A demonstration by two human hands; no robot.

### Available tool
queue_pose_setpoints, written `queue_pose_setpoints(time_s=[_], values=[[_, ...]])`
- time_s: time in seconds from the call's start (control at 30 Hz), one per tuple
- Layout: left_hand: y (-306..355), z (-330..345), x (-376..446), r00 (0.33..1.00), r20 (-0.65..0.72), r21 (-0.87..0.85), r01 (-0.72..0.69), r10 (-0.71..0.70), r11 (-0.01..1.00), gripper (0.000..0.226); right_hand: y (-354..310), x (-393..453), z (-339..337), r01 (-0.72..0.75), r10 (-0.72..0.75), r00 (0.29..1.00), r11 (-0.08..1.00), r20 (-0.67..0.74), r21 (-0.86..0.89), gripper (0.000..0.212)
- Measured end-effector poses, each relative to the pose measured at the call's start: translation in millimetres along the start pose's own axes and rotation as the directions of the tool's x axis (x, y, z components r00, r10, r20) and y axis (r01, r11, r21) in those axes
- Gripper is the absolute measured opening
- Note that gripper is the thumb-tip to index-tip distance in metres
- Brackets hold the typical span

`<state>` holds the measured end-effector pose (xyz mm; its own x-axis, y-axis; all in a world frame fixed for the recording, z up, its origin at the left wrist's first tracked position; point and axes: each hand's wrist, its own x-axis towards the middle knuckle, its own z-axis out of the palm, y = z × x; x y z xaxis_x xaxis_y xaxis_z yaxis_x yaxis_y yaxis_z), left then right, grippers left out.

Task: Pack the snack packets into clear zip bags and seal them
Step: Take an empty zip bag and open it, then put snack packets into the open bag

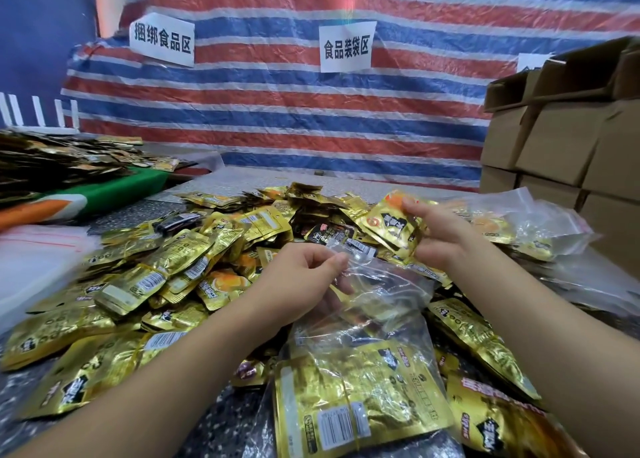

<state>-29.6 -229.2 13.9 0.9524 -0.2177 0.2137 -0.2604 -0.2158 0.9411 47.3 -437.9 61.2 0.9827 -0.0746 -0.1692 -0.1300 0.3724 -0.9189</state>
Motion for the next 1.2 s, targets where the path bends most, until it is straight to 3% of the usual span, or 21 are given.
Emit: queue_pose_setpoints(time_s=[0.07,0.23,0.4,0.57,0.83,1.0,1.2], values=[[1,-1,0,1.000,-0.004,-0.034,-0.001,0.001,0.999,0.024,-1,-11,0,0.033,-0.034,0.999,0.998,0.013,0.051,0.012],[3,-4,-1,1.000,-0.002,-0.066,-0.016,0.016,0.998,0.022,0,-43,-17,0.105,-0.126,0.990,0.960,0.067,0.258,0.027],[3,-5,-3,0.998,-0.003,-0.061,-0.061,0.061,0.996,0.020,18,-69,-32,0.131,-0.179,0.980,0.913,0.090,0.385,0.026],[7,-2,-7,0.997,0.011,-0.055,-0.071,0.071,0.996,0.019,24,-80,-35,0.193,-0.284,0.942,0.894,0.178,0.404,0.038],[9,-3,-7,0.988,0.085,-0.013,-0.132,0.133,0.991,0.019,22,-76,-33,0.242,-0.359,0.908,0.871,0.217,0.427,0.036],[8,-3,-9,0.983,0.091,-0.015,-0.161,0.162,0.987,0.018,25,-73,-36,0.283,-0.365,0.885,0.915,0.289,0.288,0.043],[8,-1,-7,0.986,0.013,0.004,-0.168,0.168,0.986,0.023,24,-75,-44,0.347,-0.320,0.842,0.938,0.434,0.017,0.031]])
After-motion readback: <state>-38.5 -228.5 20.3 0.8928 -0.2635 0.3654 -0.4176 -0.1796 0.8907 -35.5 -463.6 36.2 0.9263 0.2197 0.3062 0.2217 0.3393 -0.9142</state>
